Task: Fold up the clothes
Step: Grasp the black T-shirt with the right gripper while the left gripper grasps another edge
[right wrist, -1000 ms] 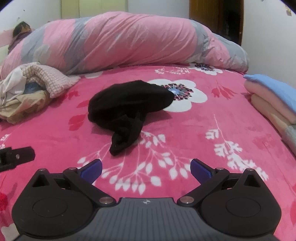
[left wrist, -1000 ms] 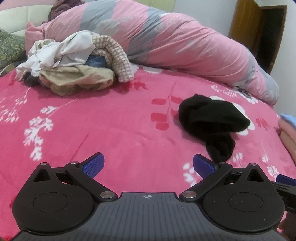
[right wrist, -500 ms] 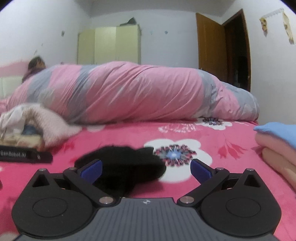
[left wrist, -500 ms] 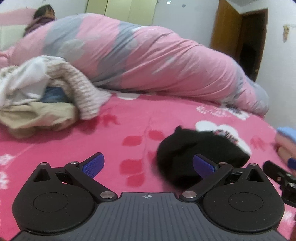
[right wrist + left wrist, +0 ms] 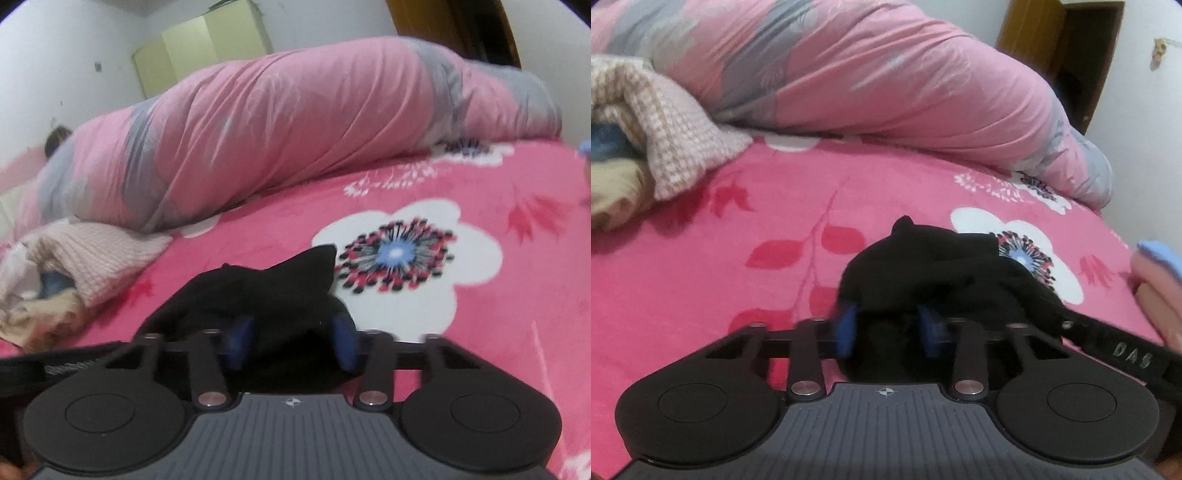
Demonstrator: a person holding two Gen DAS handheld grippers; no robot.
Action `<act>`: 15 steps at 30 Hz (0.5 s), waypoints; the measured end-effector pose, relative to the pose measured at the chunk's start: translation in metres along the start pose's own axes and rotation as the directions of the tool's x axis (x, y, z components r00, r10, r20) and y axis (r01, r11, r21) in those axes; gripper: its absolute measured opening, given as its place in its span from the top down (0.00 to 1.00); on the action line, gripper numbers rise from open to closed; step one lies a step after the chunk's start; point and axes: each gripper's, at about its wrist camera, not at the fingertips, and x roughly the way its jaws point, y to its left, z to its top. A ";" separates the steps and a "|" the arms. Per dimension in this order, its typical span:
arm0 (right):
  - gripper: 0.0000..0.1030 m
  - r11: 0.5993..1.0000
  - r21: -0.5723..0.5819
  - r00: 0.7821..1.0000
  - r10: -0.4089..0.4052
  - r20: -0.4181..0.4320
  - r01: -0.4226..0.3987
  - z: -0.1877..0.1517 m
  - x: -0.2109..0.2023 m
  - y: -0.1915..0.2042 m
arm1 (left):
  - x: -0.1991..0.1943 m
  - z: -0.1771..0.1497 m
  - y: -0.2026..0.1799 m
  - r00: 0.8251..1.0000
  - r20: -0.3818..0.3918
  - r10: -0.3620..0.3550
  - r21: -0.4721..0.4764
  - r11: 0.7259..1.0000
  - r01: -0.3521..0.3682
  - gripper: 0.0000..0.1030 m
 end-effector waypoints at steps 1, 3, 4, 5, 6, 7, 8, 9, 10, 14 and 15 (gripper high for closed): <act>0.80 1.000 0.006 1.000 0.000 0.005 0.000 -0.001 -0.005 -0.001 | -0.003 -0.002 -0.002 1.000 0.006 0.008 0.012 1.000 -0.009 0.89; 0.92 1.000 0.008 1.000 0.007 0.013 -0.007 0.000 -0.016 -0.001 | -0.008 -0.002 -0.003 1.000 0.006 0.007 0.009 1.000 -0.007 0.95; 0.92 1.000 0.010 1.000 0.018 0.017 -0.018 -0.001 -0.023 -0.001 | -0.013 0.000 -0.004 1.000 0.009 0.001 0.003 1.000 -0.001 0.96; 0.93 1.000 0.006 0.999 0.028 0.018 -0.028 -0.001 -0.031 0.001 | -0.018 -0.001 -0.006 1.000 0.014 -0.008 0.006 1.000 0.008 0.97; 0.94 0.999 0.000 0.999 0.036 0.023 -0.036 -0.001 -0.038 0.003 | -0.024 -0.001 -0.008 1.000 0.018 -0.017 0.009 1.000 0.017 0.97; 0.94 0.999 -0.006 0.999 0.047 0.028 -0.047 -0.002 -0.048 0.004 | -0.032 -0.003 -0.010 0.999 0.022 -0.030 0.019 0.999 0.030 0.97; 0.94 0.998 -0.008 0.998 0.062 0.033 -0.061 -0.002 -0.057 0.006 | -0.041 -0.007 -0.011 0.999 0.023 -0.045 0.031 0.999 0.044 0.97; 0.94 0.997 -0.011 0.996 0.076 0.037 -0.075 -0.002 -0.067 0.007 | -0.049 -0.010 -0.012 0.998 0.025 -0.060 0.043 0.997 0.059 0.98; 0.94 0.996 -0.018 0.995 0.092 0.041 -0.091 -0.004 -0.080 0.010 | -0.061 -0.014 -0.012 0.997 0.027 -0.073 0.050 0.996 0.071 0.98; 0.94 0.986 -0.050 0.986 0.160 0.039 -0.158 -0.018 -0.131 0.021 | -0.113 -0.038 -0.004 0.992 0.034 -0.123 0.077 0.990 0.120 0.98; 0.94 0.983 -0.045 0.983 0.179 0.035 -0.178 -0.023 -0.144 0.021 | -0.127 -0.045 0.000 0.990 0.033 -0.134 0.076 0.988 0.131 0.98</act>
